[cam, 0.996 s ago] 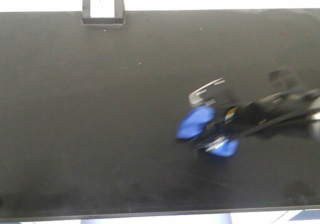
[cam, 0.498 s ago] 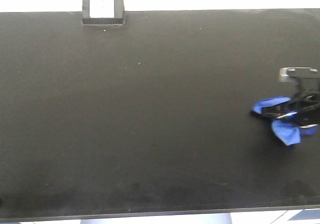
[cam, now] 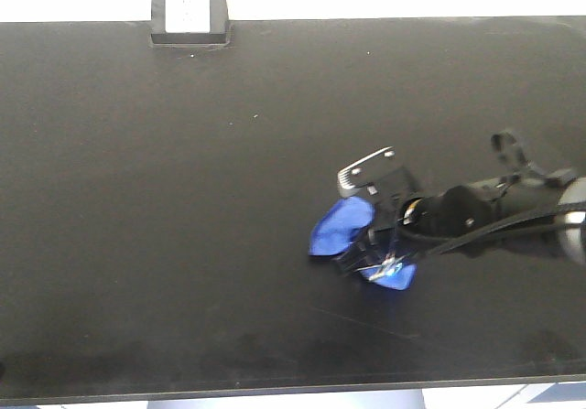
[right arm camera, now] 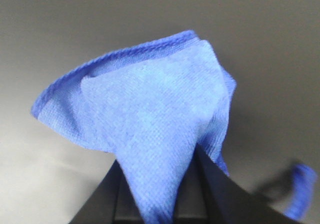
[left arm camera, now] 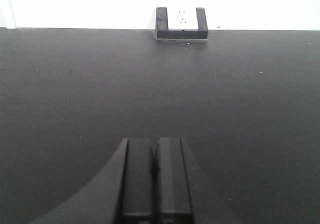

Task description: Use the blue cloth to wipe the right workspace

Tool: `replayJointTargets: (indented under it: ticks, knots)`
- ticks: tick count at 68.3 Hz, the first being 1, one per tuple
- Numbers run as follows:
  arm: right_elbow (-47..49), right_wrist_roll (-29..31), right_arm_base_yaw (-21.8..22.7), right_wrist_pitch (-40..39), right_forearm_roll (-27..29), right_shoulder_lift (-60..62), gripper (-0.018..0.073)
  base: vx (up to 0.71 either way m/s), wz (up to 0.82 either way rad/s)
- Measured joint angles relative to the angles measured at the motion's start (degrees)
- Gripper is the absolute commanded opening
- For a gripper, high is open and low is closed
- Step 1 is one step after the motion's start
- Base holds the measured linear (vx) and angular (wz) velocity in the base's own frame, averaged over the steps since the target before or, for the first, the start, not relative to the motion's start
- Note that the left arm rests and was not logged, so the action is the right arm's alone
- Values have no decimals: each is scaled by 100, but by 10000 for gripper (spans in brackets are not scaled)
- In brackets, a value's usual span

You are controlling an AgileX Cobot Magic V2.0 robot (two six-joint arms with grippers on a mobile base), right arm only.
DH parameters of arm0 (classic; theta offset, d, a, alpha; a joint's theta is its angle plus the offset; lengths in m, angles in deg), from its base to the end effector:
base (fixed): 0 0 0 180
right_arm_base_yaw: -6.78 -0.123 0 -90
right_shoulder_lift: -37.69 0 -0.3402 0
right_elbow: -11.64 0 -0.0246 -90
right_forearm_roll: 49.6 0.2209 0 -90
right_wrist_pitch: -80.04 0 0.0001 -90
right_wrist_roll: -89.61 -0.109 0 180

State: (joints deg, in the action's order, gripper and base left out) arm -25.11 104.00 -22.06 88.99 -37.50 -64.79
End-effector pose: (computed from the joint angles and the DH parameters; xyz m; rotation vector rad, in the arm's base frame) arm 0.2559 0.1450 0.2115 -0.7116 2.4975 0.2114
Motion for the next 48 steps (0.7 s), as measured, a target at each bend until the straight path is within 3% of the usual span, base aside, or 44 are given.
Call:
replayJointTargets:
  ticks: [5, 6, 15, 20, 32, 48]
  knots:
    - [0, 0, 279, -24, 16, 0, 0, 0, 0]
    - [0, -6, 997, 19, 16, 0, 0, 0, 0]
    - [0, -6, 2098, 117, 32, 0, 5, 0, 0]
    - [0, -12, 2460, 135, 61, 0, 20, 0, 0]
    - [0, -3, 2668, 176, 127, 0, 139, 0, 0]
    - [0, 149, 2668, 177, 139, 0, 480, 0, 0]
